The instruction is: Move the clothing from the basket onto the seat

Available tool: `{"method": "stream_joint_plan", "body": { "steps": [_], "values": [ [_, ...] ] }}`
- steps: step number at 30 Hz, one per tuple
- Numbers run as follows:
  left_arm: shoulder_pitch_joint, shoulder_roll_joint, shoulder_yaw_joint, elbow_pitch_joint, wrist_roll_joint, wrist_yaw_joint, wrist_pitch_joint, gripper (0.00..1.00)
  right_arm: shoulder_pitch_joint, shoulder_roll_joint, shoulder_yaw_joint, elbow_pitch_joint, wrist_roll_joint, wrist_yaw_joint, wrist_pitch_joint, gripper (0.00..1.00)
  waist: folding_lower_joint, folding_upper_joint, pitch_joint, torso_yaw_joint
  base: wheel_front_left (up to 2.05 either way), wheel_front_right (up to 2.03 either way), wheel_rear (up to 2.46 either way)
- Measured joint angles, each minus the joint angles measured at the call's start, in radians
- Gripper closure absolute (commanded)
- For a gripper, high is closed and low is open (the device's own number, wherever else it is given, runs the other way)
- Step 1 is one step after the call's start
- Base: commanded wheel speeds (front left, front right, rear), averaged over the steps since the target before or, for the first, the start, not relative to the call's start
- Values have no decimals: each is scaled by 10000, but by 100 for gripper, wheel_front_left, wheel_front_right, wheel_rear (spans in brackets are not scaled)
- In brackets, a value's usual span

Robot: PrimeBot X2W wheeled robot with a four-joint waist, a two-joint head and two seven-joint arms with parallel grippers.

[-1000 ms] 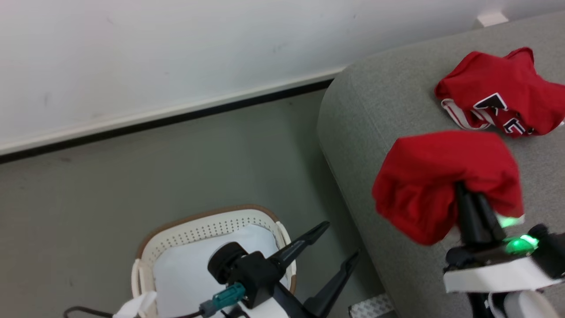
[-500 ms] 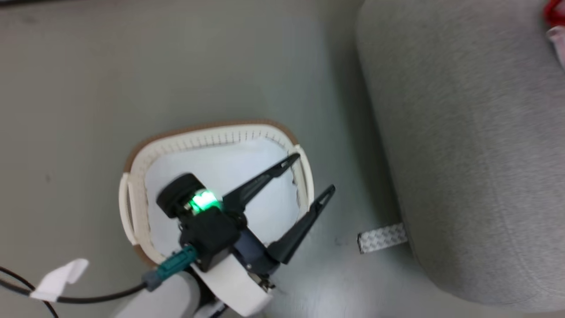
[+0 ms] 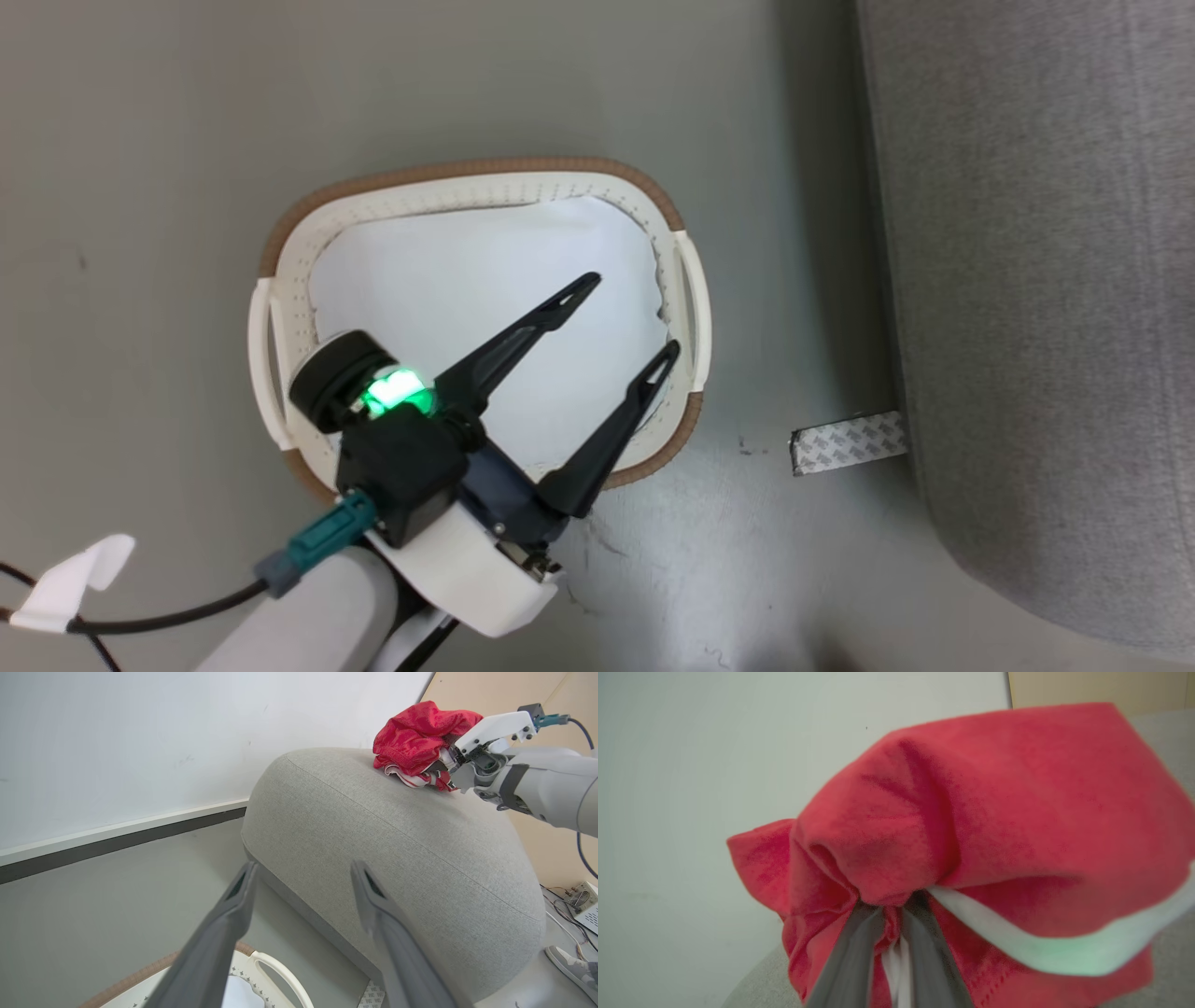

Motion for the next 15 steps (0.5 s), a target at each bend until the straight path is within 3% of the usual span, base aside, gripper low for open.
{"method": "stream_joint_plan", "body": {
  "steps": [1, 7, 15],
  "values": [
    [93, 0, 54, 33, -42, 79, -21, 0, 79, 10, -73, 128, -58, 0, -50, 0, -1, 0, -65, -35, 0, 0, 0],
    [733, -86, 366, 357, -502, 483, -368, 0, 1171, 128, 167, 500, -128, 0, -167, 0, -1, 0, -707, -223, 0, 0, 0],
    [1452, -360, 495, 1118, -903, 748, -1011, 0, 3475, 242, 968, -606, -69, 0, -178, 0, -2, 0, -2097, -228, 0, 0, 0]
  ]
}}
